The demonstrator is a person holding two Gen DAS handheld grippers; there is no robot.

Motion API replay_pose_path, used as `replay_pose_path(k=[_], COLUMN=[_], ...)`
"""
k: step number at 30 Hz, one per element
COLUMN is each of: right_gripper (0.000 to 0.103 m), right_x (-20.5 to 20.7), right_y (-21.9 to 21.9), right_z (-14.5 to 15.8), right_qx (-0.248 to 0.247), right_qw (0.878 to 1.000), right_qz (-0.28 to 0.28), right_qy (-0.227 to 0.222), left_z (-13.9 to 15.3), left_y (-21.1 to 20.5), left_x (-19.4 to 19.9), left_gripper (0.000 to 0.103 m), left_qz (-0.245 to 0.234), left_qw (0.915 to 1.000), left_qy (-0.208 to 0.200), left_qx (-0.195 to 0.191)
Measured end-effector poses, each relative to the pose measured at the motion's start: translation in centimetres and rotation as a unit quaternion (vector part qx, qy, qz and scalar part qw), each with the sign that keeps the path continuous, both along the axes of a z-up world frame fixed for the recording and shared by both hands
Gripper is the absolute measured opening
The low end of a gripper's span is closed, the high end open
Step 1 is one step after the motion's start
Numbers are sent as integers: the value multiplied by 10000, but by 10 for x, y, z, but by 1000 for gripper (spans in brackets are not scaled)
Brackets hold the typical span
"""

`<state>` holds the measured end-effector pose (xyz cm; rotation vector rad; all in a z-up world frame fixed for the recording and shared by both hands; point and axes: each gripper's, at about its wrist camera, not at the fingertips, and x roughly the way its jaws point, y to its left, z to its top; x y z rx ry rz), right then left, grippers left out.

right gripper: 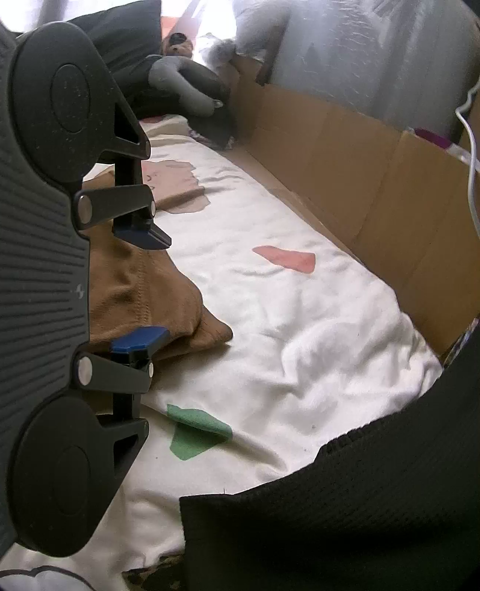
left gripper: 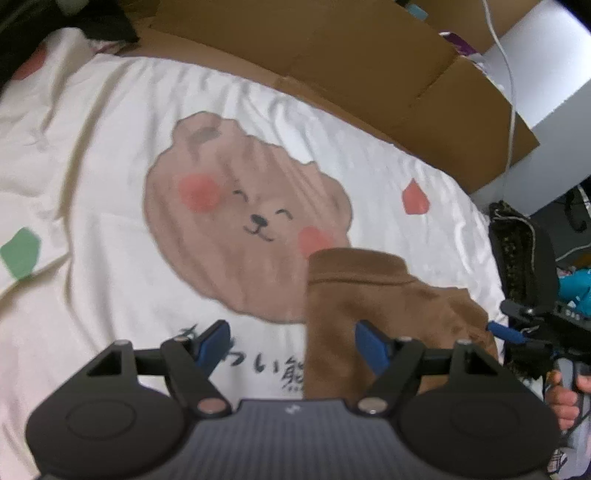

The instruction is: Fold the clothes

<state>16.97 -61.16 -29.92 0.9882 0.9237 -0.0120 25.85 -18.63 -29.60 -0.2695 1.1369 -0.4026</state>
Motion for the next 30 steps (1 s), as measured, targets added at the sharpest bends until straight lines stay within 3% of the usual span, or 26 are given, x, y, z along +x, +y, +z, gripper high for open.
replay_pose_path(k=[10,18,19,21,22,23,27,30], right_gripper=[55,53,50,36,23,20,20,25], right_x=[5,22,25,29,30,31,32,31], right_y=[-12,-10,-10,-10,-10,-10,-10,-10], right_z=[-20,-22,-22,-19,-17,-14,-3,1], right_qx=[146,518,511,329,236,156,-128,-318], right_qw=[9997,9986,9986,9993,9996,9996,9993,9994], right_qz=[-124,-32,-31,-39,-43,-37,-6,39], right_qy=[162,-82,-88,-145,-174,-218,-358,-135], left_z=[-14,-18,-19,-19,-19,-20,-21,-20], left_y=[-21,-30,-31,-31,-31,-31,-30,-29], left_x=[13,17,17,17,17,17,17,16], left_gripper=[78,78,78,78,78,78,78,78], left_qz=[-96,-217,-216,-219,-224,-224,-219,-227], left_qw=[9999,9998,9998,9997,9997,9997,9997,9997], left_qy=[15,-12,8,-4,-12,-10,10,15], left_qx=[-28,42,34,58,70,72,83,122])
